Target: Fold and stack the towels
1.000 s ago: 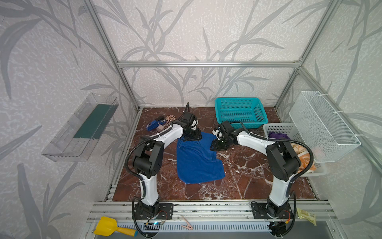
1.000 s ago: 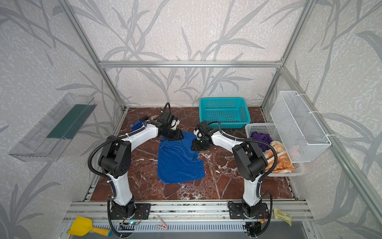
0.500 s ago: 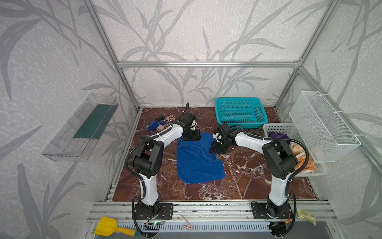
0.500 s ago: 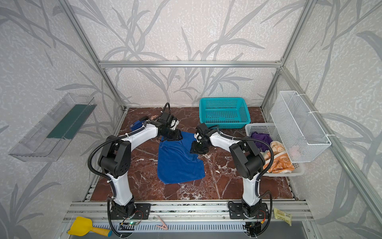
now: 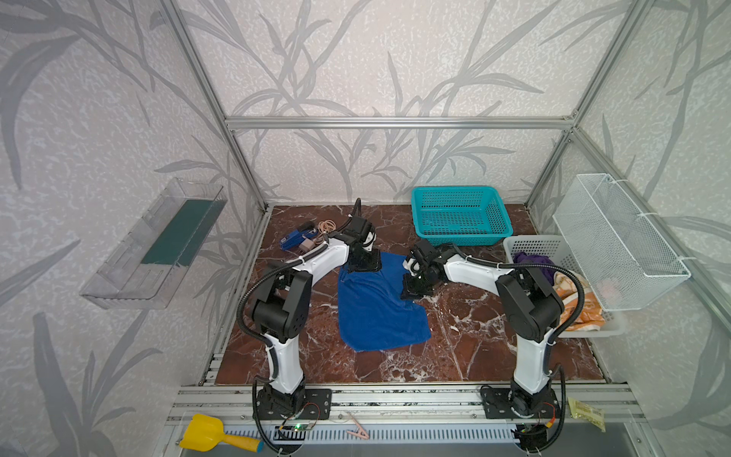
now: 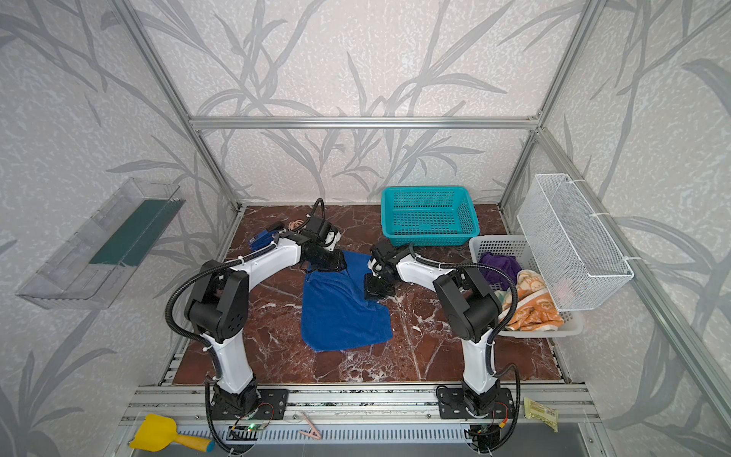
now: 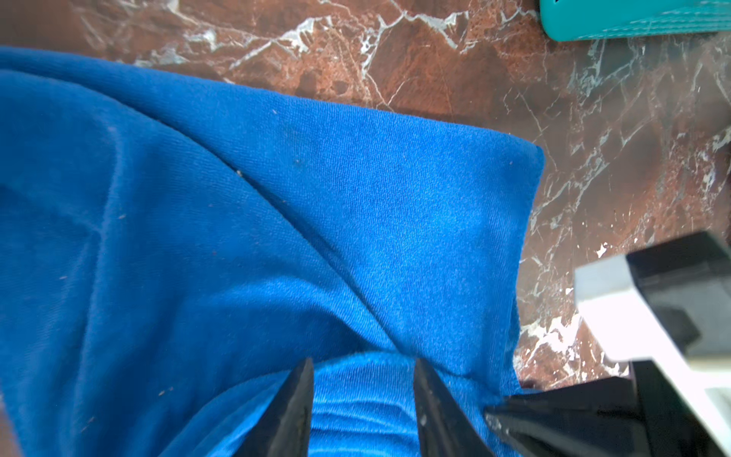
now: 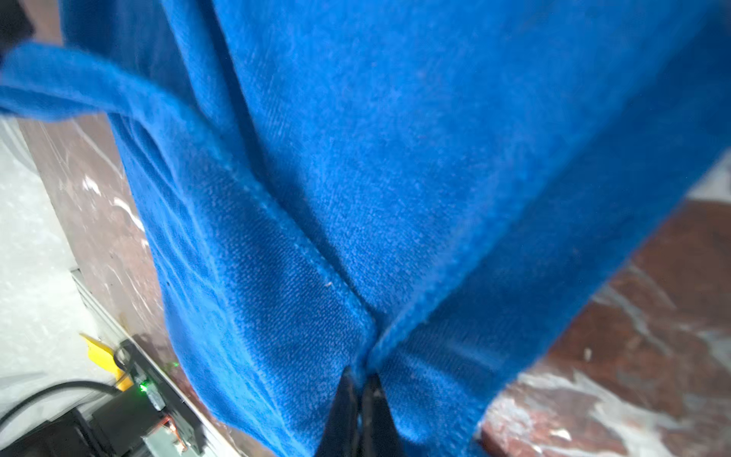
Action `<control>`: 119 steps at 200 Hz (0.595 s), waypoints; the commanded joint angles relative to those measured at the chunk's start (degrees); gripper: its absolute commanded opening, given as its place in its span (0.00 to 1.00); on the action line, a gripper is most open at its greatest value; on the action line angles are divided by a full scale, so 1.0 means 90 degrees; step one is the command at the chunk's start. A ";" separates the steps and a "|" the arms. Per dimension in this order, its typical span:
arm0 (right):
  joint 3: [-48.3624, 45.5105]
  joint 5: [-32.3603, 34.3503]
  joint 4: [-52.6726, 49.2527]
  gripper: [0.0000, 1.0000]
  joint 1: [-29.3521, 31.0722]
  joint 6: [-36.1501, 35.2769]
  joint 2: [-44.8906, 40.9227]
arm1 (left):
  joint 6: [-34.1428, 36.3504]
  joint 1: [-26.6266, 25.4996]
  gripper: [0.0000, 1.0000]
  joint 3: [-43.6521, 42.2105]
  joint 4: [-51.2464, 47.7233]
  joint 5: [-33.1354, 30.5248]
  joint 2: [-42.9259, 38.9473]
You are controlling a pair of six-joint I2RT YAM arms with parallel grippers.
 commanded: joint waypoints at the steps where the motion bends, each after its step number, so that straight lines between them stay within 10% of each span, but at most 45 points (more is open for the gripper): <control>1: 0.0388 0.0402 -0.0250 0.00 0.0012 -0.0492 -0.0435 | 0.0041 0.0176 0.43 -0.0144 -0.0186 -0.0120 -0.0594; 60: 0.1360 0.1772 -0.1016 0.00 0.0029 -0.2717 -0.1108 | -0.0480 0.1458 0.53 -0.0891 0.0207 0.0347 -0.1807; 119: 0.1083 0.3219 -0.0723 0.00 -0.0068 -0.3218 -0.1504 | -0.1123 0.2024 0.51 -0.2129 0.1075 0.1175 -0.1993</control>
